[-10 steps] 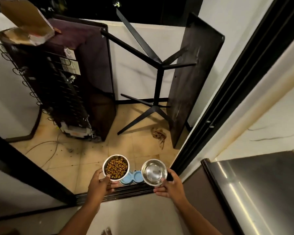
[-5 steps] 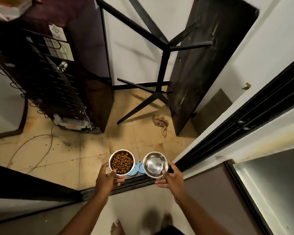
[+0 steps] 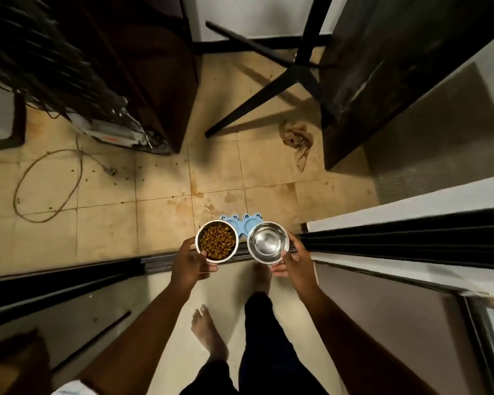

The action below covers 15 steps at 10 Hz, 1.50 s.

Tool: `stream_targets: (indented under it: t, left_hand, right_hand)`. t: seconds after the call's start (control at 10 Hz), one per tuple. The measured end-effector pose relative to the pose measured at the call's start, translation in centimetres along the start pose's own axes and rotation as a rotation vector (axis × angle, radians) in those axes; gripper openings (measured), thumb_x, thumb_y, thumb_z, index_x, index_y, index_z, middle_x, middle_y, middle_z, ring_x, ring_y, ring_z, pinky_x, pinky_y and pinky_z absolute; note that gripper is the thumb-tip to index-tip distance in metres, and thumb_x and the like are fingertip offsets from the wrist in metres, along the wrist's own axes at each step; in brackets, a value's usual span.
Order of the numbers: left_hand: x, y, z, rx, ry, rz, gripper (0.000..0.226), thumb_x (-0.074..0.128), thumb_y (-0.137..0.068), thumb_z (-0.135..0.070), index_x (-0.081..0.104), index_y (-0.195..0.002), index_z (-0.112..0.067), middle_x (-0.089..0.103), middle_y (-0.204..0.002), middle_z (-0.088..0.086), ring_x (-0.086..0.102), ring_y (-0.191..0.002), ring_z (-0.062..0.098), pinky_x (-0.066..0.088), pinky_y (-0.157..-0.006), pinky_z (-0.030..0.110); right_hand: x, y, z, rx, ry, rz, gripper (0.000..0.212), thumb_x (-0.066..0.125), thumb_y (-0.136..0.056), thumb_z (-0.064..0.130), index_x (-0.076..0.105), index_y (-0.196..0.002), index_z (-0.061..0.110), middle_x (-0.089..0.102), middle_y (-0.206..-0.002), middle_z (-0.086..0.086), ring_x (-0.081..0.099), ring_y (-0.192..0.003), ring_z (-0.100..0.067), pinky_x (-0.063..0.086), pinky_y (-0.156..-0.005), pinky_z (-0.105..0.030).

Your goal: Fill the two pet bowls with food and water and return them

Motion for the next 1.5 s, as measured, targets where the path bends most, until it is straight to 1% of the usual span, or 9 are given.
stream_targets:
  t: [0.4, 0.6, 0.7, 0.8, 1.0, 1.2, 1.3, 1.4, 1.5]
  left_hand:
    - [5.8, -23.0, 10.5, -0.138, 0.000, 0.005, 0.037, 0.056, -0.096, -0.013, 0.048, -0.130, -0.022, 0.072, -0.093, 0.023, 0.073, -0.064, 0.024, 0.056, -0.062, 0.031]
    - [8.1, -34.8, 20.2, -0.110, 0.027, -0.002, 0.036, 0.055, -0.096, -0.007, 0.049, -0.128, -0.020, 0.068, -0.085, 0.024, 0.068, -0.056, 0.022, 0.056, -0.051, 0.030]
    - [7.4, -39.7, 25.4, -0.125, -0.023, -0.013, 0.037, 0.054, -0.095, -0.005, 0.047, -0.131, -0.014, 0.069, -0.071, 0.020, 0.067, -0.053, 0.022, 0.057, -0.053, 0.032]
    - [6.6, -42.5, 28.1, -0.130, -0.050, -0.031, 0.037, 0.053, -0.095, -0.003, 0.047, -0.131, -0.013, 0.067, -0.072, 0.022, 0.066, -0.051, 0.022, 0.057, -0.052, 0.031]
    - [6.0, -47.8, 30.8, -0.108, -0.104, -0.079, 0.041, 0.053, -0.096, -0.006, 0.045, -0.134, -0.017, 0.069, -0.071, 0.019, 0.067, -0.050, 0.019, 0.057, -0.052, 0.031]
    - [6.8, -49.3, 31.2, -0.049, -0.179, -0.113, 0.052, 0.055, -0.095, -0.005, 0.044, -0.140, -0.029, 0.073, -0.065, 0.013, 0.071, -0.062, 0.030, 0.060, -0.063, 0.039]
    - [7.3, -48.9, 31.0, -0.033, -0.263, -0.102, 0.067, 0.059, -0.093, -0.005, 0.036, -0.145, -0.038, 0.075, -0.066, 0.009, 0.073, -0.064, 0.031, 0.061, -0.066, 0.041]
    - [7.7, -48.7, 30.9, -0.071, -0.286, -0.088, 0.073, 0.061, -0.091, -0.004, 0.031, -0.146, -0.041, 0.076, -0.067, 0.004, 0.072, -0.059, 0.027, 0.060, -0.061, 0.038]
    - [7.5, -47.5, 29.6, -0.011, -0.503, -0.075, 0.068, 0.061, -0.094, -0.021, 0.025, -0.149, -0.038, 0.074, -0.069, 0.002, 0.067, -0.054, 0.022, 0.052, -0.050, 0.030]
  right_hand:
    - [0.5, -22.6, -10.8, -0.081, 0.174, 0.042, 0.044, 0.055, -0.103, 0.024, 0.047, -0.145, 0.033, 0.078, -0.090, -0.008, 0.076, -0.061, -0.024, 0.063, -0.053, -0.045]
    - [1.7, -35.4, -22.2, -0.120, 0.283, 0.080, 0.039, 0.055, -0.098, 0.039, 0.049, -0.123, 0.068, 0.073, -0.117, -0.003, 0.073, -0.096, -0.032, 0.060, -0.082, -0.050]
    - [2.8, -40.1, -26.9, -0.030, 0.257, 0.122, 0.040, 0.055, -0.090, 0.057, 0.053, -0.129, 0.056, 0.074, -0.100, -0.011, 0.074, -0.069, -0.029, 0.062, -0.059, -0.042]
    - [3.4, -43.0, -29.5, -0.011, 0.226, 0.146, 0.073, 0.059, -0.079, 0.075, 0.053, -0.140, 0.036, 0.073, -0.094, -0.013, 0.072, -0.059, -0.025, 0.058, -0.048, -0.031]
    - [5.1, -47.4, -32.6, 0.043, 0.227, 0.149, 0.042, 0.052, -0.104, 0.032, 0.048, -0.146, 0.035, 0.074, -0.100, -0.012, 0.073, -0.067, -0.033, 0.060, -0.054, -0.034]
    - [6.4, -48.5, -33.5, 0.046, 0.256, 0.087, 0.048, 0.052, -0.104, 0.019, 0.045, -0.148, 0.039, 0.074, -0.099, -0.017, 0.073, -0.072, -0.043, 0.060, -0.062, -0.050]
    - [6.9, -48.7, -33.4, 0.037, 0.270, 0.049, 0.049, 0.052, -0.103, 0.020, 0.045, -0.146, 0.044, 0.075, -0.097, -0.013, 0.074, -0.064, -0.035, 0.059, -0.050, -0.036]
    - [6.9, -48.7, -33.5, 0.009, 0.401, 0.020, 0.050, 0.051, -0.102, 0.021, 0.044, -0.145, 0.047, 0.074, -0.090, -0.012, 0.071, -0.058, -0.025, 0.055, -0.046, -0.030]
    - [6.6, -48.3, -32.5, -0.197, 0.786, -0.052, 0.055, 0.055, -0.099, 0.015, 0.044, -0.150, 0.030, 0.075, -0.084, -0.014, 0.073, -0.068, -0.029, 0.061, -0.064, -0.039]
Point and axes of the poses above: each hand's wrist, its own y-axis away from the middle knuckle, its own x-axis out of the palm, z = x × y, the point moved 4 cm from there along -y, towards the middle knuckle
